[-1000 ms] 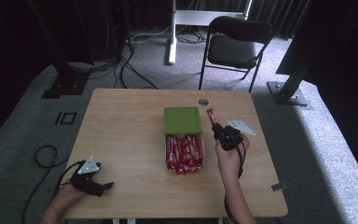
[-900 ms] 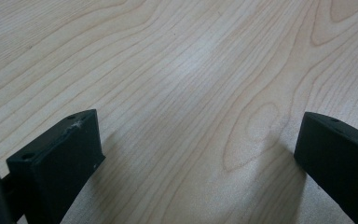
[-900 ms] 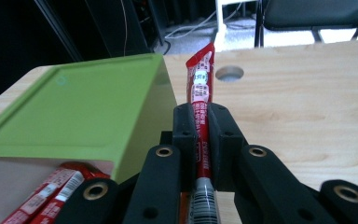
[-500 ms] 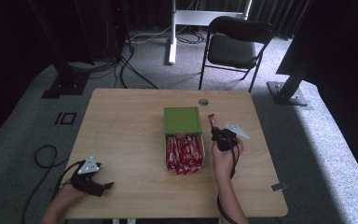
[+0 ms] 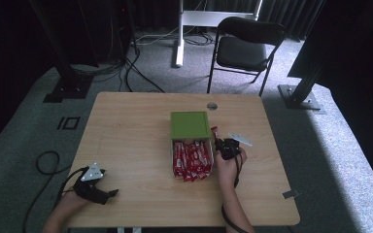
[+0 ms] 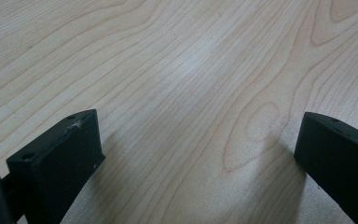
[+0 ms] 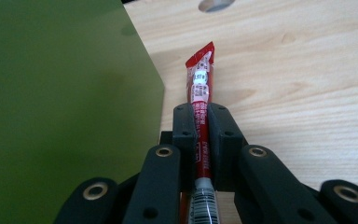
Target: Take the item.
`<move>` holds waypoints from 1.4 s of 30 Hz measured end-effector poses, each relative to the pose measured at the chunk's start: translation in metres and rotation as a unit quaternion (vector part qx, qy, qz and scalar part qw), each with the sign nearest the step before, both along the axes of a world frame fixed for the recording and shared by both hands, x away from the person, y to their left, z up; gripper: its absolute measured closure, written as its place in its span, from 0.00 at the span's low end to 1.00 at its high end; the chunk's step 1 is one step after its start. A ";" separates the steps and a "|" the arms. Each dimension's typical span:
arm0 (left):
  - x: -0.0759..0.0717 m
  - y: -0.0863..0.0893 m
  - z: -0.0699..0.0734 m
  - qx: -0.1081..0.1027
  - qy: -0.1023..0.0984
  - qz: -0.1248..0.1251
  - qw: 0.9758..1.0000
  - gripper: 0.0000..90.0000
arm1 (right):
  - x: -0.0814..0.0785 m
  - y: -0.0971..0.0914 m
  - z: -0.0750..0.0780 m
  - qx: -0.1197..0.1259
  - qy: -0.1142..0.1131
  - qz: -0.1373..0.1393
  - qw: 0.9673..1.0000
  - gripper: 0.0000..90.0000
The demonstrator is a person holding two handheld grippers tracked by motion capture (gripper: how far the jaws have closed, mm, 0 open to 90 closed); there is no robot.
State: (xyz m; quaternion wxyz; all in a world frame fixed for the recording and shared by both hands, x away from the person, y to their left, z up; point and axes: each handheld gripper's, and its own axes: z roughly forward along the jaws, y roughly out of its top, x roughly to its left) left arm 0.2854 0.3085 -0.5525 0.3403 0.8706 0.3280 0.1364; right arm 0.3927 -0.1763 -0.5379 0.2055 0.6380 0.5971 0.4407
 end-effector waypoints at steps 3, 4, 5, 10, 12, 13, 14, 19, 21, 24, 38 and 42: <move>0.000 0.000 0.000 0.000 0.000 0.000 1.000 0.02 | 0.002 0.002 -0.004 0.002 0.005 0.000 1.000 0.92; 0.000 0.000 0.000 0.000 0.000 0.000 1.000 0.02 | 0.002 0.003 -0.005 0.000 0.004 0.000 1.000 0.92; 0.000 0.000 0.000 0.000 0.000 0.000 1.000 0.02 | 0.003 0.004 -0.006 -0.004 0.006 0.001 1.000 0.92; 0.000 0.000 0.000 0.000 0.000 0.000 1.000 0.02 | 0.006 0.006 -0.012 -0.003 0.018 0.002 1.000 0.91; 0.000 0.000 0.000 0.000 0.000 0.000 1.000 0.02 | 0.007 0.007 -0.015 -0.006 0.024 0.006 1.000 0.91; 0.000 0.000 0.000 0.000 0.000 0.000 1.000 0.02 | 0.007 0.007 -0.016 -0.004 0.025 0.007 1.000 0.91; 0.000 0.000 0.000 0.000 0.000 0.000 1.000 0.02 | 0.008 0.008 -0.017 -0.007 0.029 0.009 1.000 0.90; 0.000 0.000 0.000 0.000 0.000 0.000 1.000 0.02 | 0.009 0.009 -0.018 -0.011 0.032 0.014 0.999 0.81; 0.000 0.000 0.000 0.000 0.000 0.000 1.000 0.02 | 0.009 0.009 -0.018 -0.010 0.035 0.016 0.999 0.76; 0.000 0.000 0.000 0.001 -0.001 -0.001 1.000 0.02 | 0.009 0.006 -0.017 -0.013 0.035 0.019 0.999 0.71; 0.000 0.000 0.000 0.001 -0.001 -0.001 1.000 0.02 | 0.002 -0.015 0.001 -0.038 0.003 0.072 0.997 0.38; 0.000 0.000 0.000 0.001 -0.001 -0.001 1.000 0.02 | -0.002 -0.020 0.004 -0.038 -0.002 0.085 0.996 0.33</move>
